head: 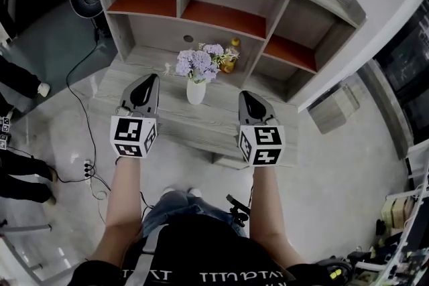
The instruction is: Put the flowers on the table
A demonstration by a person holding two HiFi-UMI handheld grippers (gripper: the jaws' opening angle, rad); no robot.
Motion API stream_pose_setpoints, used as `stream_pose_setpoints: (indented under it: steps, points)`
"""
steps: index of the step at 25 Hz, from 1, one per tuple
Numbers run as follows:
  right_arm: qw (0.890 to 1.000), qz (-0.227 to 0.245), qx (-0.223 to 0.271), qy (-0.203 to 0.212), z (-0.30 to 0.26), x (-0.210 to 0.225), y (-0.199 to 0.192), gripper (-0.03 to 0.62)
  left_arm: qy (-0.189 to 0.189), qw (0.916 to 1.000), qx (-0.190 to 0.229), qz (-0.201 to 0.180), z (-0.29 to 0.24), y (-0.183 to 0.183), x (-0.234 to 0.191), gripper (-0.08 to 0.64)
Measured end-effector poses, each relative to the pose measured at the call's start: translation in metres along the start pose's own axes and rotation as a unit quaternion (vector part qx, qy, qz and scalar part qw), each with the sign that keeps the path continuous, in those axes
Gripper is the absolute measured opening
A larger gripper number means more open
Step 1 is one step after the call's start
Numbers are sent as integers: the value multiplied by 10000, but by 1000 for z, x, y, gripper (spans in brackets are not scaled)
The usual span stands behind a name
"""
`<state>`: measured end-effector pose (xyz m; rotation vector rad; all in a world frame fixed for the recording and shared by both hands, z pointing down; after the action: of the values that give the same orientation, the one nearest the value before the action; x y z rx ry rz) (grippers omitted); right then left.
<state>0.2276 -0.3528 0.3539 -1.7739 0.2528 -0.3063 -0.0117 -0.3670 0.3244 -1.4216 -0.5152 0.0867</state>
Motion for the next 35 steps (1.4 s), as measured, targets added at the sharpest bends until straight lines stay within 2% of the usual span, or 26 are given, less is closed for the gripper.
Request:
stream_pose_setpoints:
  steps: [3,6,15,21,26,35]
  points:
    - [9995,92,265,-157,11,-2,16,14,13,9998,136,172,6,12,-8,9]
    - [9983,217,483,-230,17,-8,32,14,31,9996,235,177,7,22,-17,9]
    - [9937,638,699,-598,12,-24,63,14,-152,9988,354,-305,-5,40,-38,9]
    - [9923,450,1048,-478,12,-33,83,14,-302,9972,541,-421,-10,47,-44,9]
    - [9911,611,928,-732,7,-34,85,14,-373,9961,651,-467,-14,53,-49,9]
    - [9906,606,971,-755,8,-37,93,12,-463,9949,751,-485,-18,59,-53,9]
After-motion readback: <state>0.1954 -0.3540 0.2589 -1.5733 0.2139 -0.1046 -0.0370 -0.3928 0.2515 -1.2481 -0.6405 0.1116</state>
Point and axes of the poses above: the fingertips, and each gripper's own axes: z backward along the fingers, x to its right, y out of its top, the point moved 2 cm from there along z, backward along the fingers, and after that the axes turned 10 degrees about -z, right-handed, at the moved point
